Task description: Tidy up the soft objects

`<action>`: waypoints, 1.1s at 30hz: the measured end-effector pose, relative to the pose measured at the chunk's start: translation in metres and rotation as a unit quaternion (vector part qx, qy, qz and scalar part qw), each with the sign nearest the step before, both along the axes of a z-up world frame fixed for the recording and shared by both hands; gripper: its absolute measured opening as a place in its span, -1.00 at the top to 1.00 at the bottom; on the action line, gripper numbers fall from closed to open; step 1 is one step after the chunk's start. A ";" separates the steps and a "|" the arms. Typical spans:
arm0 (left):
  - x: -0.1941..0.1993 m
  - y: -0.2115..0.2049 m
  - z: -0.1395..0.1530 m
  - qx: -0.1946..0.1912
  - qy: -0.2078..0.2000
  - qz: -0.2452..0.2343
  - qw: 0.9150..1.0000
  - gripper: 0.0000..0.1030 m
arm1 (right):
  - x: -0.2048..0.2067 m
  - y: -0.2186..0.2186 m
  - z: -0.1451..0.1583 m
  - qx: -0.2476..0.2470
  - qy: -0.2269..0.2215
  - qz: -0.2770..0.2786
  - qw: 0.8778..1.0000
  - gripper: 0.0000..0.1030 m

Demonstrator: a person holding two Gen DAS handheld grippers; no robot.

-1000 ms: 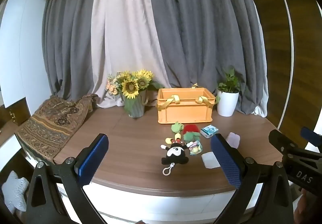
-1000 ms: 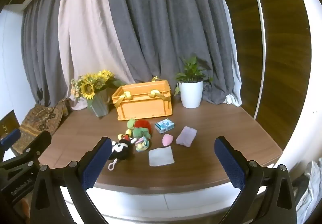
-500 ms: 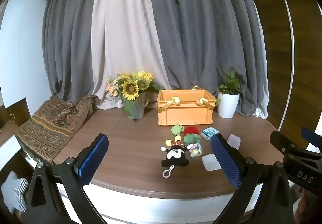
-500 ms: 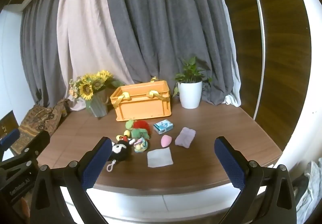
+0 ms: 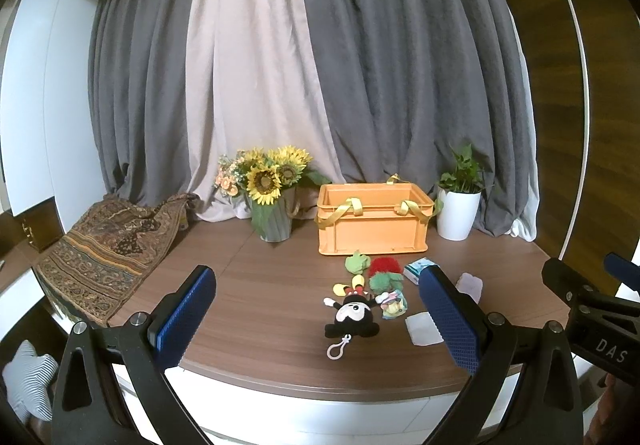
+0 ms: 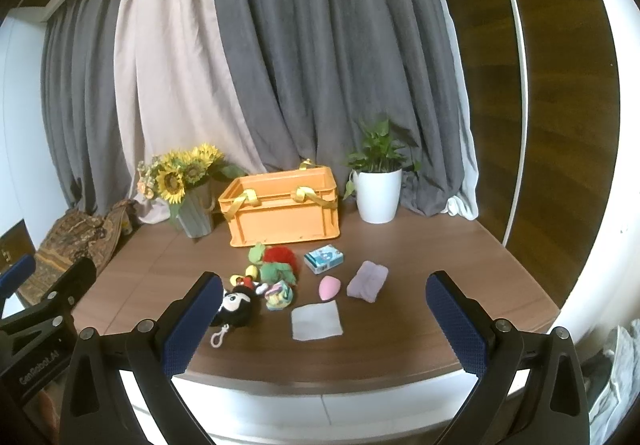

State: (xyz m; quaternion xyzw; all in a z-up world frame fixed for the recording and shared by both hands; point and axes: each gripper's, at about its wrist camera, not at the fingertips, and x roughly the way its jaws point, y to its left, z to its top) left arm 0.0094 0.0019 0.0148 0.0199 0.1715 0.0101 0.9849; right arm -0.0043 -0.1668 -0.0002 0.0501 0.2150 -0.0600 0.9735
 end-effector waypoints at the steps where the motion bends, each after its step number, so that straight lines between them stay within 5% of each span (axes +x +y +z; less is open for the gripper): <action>1: 0.000 0.000 0.000 0.000 0.000 0.000 1.000 -1.00 | 0.000 0.000 0.003 -0.001 -0.001 0.000 1.000 -1.00; 33: 0.002 -0.001 0.002 -0.002 -0.007 -0.003 1.000 -1.00 | -0.001 0.003 0.007 -0.004 -0.007 -0.001 1.000 -1.00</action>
